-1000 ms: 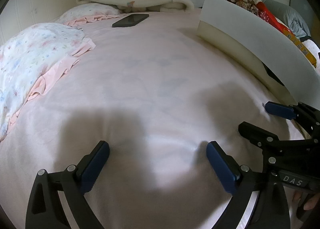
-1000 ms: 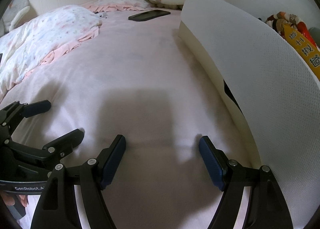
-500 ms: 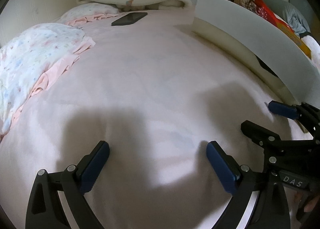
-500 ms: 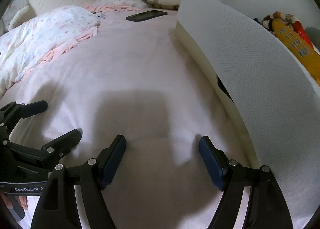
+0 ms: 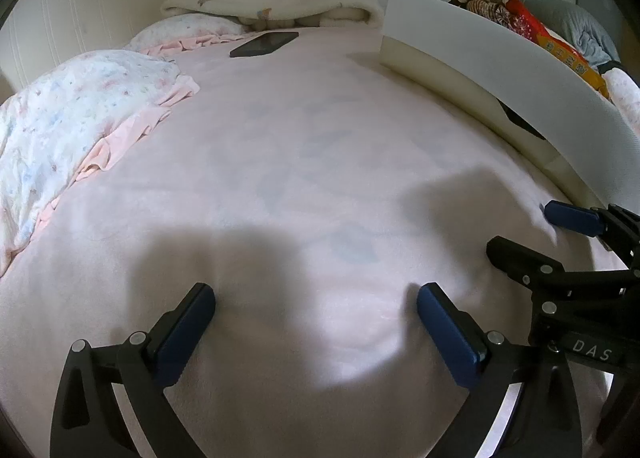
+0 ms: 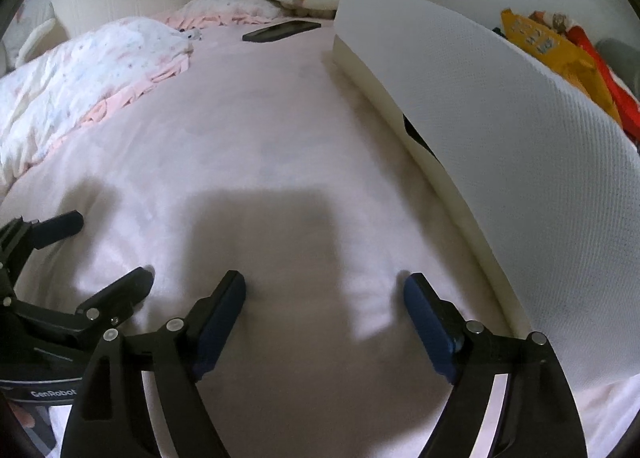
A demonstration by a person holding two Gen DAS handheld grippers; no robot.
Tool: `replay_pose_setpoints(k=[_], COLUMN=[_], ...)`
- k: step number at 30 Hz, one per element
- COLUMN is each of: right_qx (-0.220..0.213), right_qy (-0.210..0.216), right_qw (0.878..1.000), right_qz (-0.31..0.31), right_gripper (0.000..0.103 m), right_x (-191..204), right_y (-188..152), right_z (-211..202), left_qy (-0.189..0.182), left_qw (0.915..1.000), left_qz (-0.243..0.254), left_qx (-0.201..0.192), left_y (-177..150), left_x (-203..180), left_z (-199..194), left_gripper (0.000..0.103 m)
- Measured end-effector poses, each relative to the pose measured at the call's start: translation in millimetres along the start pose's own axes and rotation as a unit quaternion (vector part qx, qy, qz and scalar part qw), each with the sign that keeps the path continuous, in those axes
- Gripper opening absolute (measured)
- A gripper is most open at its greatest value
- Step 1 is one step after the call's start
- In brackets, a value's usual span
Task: Organize objects
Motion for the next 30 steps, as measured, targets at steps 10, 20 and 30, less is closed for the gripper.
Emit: replay_pose_setpoints(k=[10, 20, 30], right_qx=[0.0, 0.0, 0.0], right_qy=[-0.001, 0.0, 0.0], right_qw=[1.0, 1.0, 1.0], right_qz=[0.001, 0.001, 0.001], right_gripper=[0.082, 0.082, 0.082], right_x=[0.9, 1.0, 0.9], right_y=[-1.6, -2.7, -2.2], right_z=[-1.6, -2.3, -1.6], left_qy=[-0.002, -0.004, -0.009], left_qw=[1.0, 1.0, 0.9999], left_qz=[-0.002, -0.003, -0.007], left_qx=[0.001, 0.001, 0.001], left_y=[-0.6, -1.6, -0.1], left_x=[-0.3, -2.1, -1.8], left_z=[0.0, -0.7, 1.4], left_gripper=[0.103, 0.103, 0.103])
Point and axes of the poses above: each gripper's, at about its wrist camera, not at the fingertips, and z roughly the way its jaws point, x to its left, y to its top, the point moved 4 cm from there along z, roughly the way its jaws point, and after that the axes turned 2 degrees about -y, right-handed, at the moved point
